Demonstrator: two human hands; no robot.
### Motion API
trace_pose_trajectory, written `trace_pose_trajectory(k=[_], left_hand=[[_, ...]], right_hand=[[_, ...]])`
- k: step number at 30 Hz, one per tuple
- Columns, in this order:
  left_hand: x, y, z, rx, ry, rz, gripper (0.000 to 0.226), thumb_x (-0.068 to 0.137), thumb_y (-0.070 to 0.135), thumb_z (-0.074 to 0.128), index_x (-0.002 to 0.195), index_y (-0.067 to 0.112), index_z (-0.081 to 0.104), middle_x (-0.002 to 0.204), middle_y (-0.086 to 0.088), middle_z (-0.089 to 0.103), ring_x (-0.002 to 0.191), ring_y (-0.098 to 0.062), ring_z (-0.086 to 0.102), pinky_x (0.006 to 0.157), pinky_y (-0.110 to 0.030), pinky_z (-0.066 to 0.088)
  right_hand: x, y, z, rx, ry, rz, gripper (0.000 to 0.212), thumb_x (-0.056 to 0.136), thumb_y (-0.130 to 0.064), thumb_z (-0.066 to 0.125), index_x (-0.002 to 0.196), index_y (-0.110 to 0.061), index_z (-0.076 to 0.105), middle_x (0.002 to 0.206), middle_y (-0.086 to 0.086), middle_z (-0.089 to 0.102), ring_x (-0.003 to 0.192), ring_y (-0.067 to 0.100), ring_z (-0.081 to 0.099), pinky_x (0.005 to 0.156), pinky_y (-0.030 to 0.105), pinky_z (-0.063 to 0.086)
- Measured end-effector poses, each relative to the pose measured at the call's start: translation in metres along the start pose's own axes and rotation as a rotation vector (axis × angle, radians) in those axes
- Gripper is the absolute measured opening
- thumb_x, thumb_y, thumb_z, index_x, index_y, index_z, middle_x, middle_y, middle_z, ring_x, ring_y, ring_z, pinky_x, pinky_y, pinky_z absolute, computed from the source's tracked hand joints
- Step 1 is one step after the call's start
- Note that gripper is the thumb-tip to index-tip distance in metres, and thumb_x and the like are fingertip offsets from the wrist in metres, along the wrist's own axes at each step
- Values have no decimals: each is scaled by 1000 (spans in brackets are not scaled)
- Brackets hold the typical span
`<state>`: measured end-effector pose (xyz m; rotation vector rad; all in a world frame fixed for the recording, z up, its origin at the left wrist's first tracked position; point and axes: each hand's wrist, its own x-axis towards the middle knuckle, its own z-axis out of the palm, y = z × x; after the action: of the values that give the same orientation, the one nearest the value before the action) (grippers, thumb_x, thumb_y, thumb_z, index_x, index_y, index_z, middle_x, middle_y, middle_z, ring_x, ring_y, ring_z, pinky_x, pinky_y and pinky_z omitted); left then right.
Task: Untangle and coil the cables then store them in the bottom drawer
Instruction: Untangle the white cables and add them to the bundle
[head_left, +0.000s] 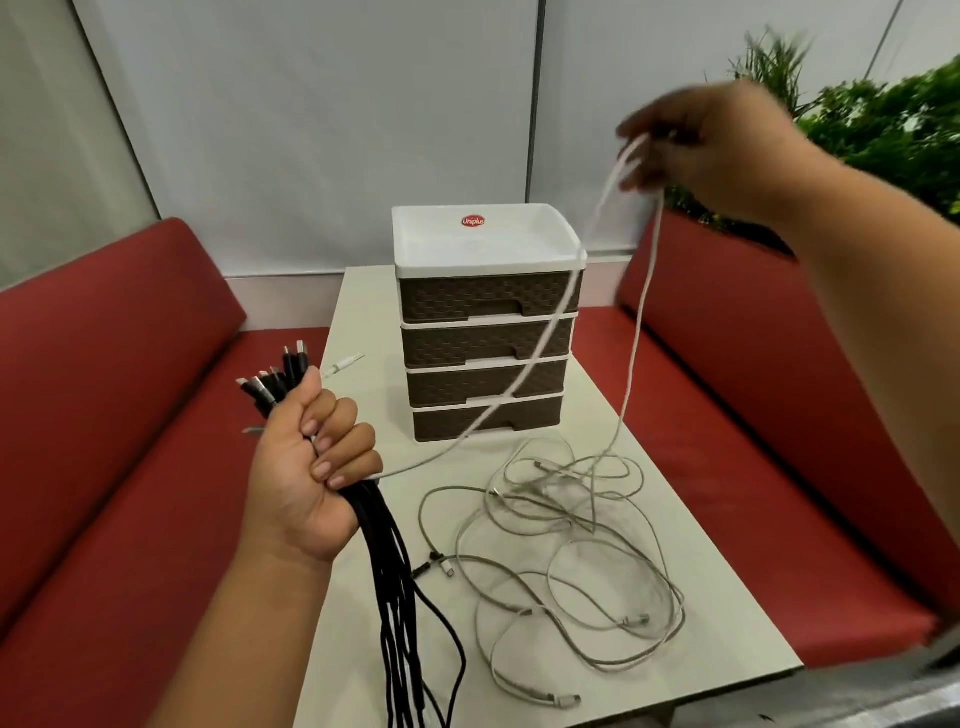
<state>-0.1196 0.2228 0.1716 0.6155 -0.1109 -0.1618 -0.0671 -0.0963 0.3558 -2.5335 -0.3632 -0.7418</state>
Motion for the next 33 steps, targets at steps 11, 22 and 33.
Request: trace_pose_trajectory(k=[11,22,33], left_hand=[[-23,-13,28,21,-65,38,52,99,37,42,50,23,34,45,8,24,37,-7,8,30,-13,13],[-70,-43,55,65,-18,91,50,97,36,43,50,23,33,45,9,24,35,-7,9,30,-13,12],[-133,-82,73,129,47,120,51,98,37,43,50,23,33,44,9,23,28,-3,19,27,-13,14]], right_hand=[[-11,-41,-36,-200,113,-91,38,104,-40,35,107,-10,58,69,-3,44,57,10,40,58,29,37],[-75,-35,-48,54,27,-177,30,105,-29,36,117,-18,62,85,10,57,63,4,45,56,23,33],[-172,32,4,126,-540,20,24,98,-39,52,108,-28,71,60,-6,52,47,4,42,54,24,36]])
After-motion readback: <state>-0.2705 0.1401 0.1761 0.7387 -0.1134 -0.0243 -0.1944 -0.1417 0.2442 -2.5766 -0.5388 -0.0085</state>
